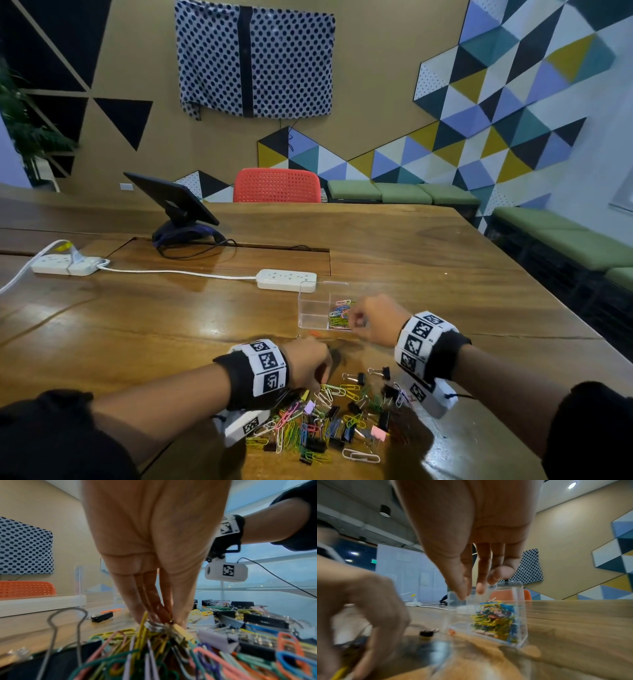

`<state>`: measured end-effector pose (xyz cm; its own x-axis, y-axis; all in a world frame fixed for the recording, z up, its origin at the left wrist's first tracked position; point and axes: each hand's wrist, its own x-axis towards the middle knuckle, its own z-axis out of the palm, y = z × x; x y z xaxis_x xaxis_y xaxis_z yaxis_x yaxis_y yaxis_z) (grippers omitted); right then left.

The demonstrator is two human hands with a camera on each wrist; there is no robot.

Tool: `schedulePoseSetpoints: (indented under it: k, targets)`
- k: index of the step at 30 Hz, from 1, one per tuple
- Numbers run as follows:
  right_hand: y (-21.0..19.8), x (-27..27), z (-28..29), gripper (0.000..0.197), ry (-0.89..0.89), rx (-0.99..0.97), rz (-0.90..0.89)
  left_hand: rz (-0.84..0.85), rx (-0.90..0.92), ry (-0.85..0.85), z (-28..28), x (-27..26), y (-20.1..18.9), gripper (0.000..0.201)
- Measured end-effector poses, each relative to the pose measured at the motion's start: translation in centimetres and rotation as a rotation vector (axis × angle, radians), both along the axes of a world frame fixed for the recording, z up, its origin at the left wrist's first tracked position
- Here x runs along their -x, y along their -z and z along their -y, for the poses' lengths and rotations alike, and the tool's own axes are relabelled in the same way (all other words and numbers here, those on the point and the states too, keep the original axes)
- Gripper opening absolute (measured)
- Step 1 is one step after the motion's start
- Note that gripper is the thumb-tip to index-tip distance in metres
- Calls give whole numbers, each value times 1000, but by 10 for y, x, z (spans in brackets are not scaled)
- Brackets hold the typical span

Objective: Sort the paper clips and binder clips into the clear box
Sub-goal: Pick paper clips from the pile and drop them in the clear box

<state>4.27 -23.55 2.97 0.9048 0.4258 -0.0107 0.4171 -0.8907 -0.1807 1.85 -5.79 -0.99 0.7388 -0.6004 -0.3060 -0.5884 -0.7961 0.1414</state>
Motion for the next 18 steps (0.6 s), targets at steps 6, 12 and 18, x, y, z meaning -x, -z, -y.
schedulePoseSetpoints:
  k: [6, 12, 18]
  targets:
    - [12, 27, 5, 22, -169, 135, -385, -46, -2, -24, 3, -3, -1, 27]
    - [23, 30, 5, 28, -146, 173, -444, -66, 15, -18, 2, -3, 0, 27]
    - [23, 28, 9, 16, -118, 83, -492, -87, 34, -15, 1, -3, -2, 26]
